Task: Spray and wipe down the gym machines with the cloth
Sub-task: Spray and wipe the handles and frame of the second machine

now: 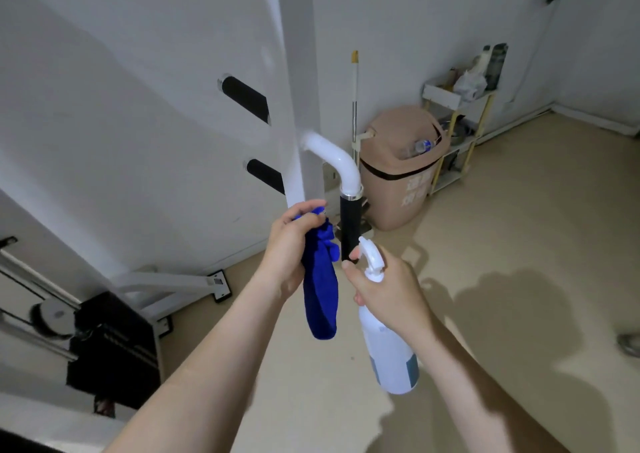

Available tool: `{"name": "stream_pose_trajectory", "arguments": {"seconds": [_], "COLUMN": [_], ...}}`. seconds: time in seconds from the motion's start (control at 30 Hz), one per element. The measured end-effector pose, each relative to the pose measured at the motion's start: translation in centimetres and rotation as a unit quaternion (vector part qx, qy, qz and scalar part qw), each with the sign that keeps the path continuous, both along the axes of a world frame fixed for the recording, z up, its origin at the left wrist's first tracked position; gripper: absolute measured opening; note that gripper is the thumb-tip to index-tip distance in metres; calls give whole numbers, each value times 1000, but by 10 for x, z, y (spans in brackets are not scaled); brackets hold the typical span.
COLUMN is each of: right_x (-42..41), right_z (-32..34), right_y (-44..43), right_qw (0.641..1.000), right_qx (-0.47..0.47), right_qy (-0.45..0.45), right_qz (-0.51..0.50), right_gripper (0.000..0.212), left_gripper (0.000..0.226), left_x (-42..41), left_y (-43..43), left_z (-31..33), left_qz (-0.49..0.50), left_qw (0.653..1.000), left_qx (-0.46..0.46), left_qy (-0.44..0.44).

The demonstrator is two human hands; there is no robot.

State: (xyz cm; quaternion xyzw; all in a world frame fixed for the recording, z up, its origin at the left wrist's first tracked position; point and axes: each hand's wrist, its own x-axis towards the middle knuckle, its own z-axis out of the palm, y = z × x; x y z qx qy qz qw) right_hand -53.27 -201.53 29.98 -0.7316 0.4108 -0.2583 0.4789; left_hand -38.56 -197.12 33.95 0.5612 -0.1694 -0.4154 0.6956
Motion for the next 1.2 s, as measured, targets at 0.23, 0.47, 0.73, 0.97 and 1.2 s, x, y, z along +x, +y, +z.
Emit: {"name": "stream_pose_trajectory", "arguments": {"seconds": [0.23, 0.47, 0.73, 0.97, 1.2], "right_x": [-1, -9, -7, 7, 9], "right_z": [13, 10, -4, -19, -9], "right_y": [-4, -3, -13, -24, -38], "right_qw": [999, 1000, 1000, 996, 994], "right_qx": [-35, 8, 19, 36, 13], "right_qy": [7, 14, 19, 1, -56], "right_qz": [-35, 2, -2, -76, -95], "right_gripper": [32, 10, 9, 20, 24], "left_gripper": [47, 14, 24, 23, 24], "left_x": [9, 2, -44, -47, -35], "left_y": [-3, -21, -62, -63, -65], "left_z": [19, 19, -37, -46, -18], "left_qz": [-10, 63, 153, 147, 173], "left_qw": [983, 972, 986, 981, 975], "left_qx": [-125, -172, -19, 17, -15], "left_qy": [131, 144, 68, 123, 140]}}
